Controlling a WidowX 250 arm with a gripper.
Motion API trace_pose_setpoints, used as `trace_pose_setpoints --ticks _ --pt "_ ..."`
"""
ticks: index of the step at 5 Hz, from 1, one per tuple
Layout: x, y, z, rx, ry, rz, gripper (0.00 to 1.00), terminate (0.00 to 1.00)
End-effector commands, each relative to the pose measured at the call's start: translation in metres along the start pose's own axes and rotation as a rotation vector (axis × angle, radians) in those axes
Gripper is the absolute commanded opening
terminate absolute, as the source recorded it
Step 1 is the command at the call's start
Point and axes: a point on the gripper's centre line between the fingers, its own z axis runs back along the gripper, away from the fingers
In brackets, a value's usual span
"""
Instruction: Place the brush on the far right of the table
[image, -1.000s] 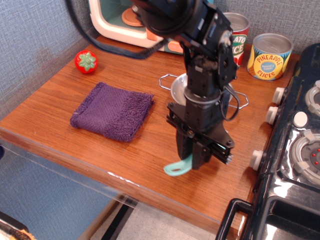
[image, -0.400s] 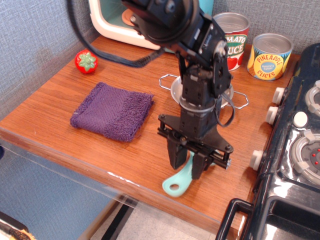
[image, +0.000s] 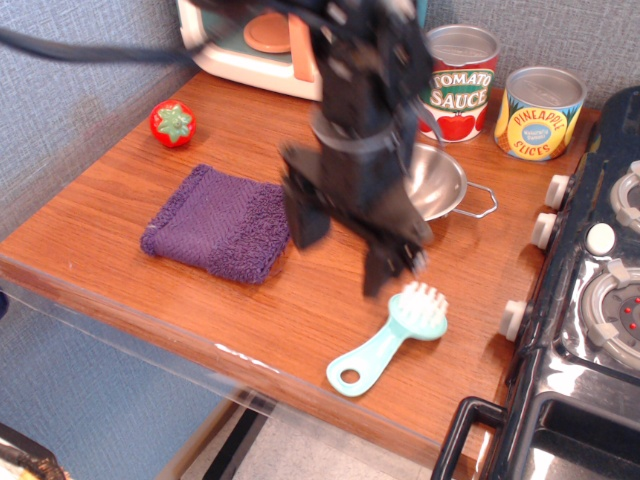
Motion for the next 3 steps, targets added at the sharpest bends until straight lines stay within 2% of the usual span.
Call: trace_pose_setpoints --ticks 1,2,3 --pt "-0.0360 0.0297 0.0253 -0.036 -0.004 0.011 1.00 0.00" --pt "-0.0360 0.0297 0.0253 -0.036 -0.004 0.011 1.00 0.00" --pt "-0.0360 0.0297 0.0253 -0.036 -0.004 0.011 1.00 1.00"
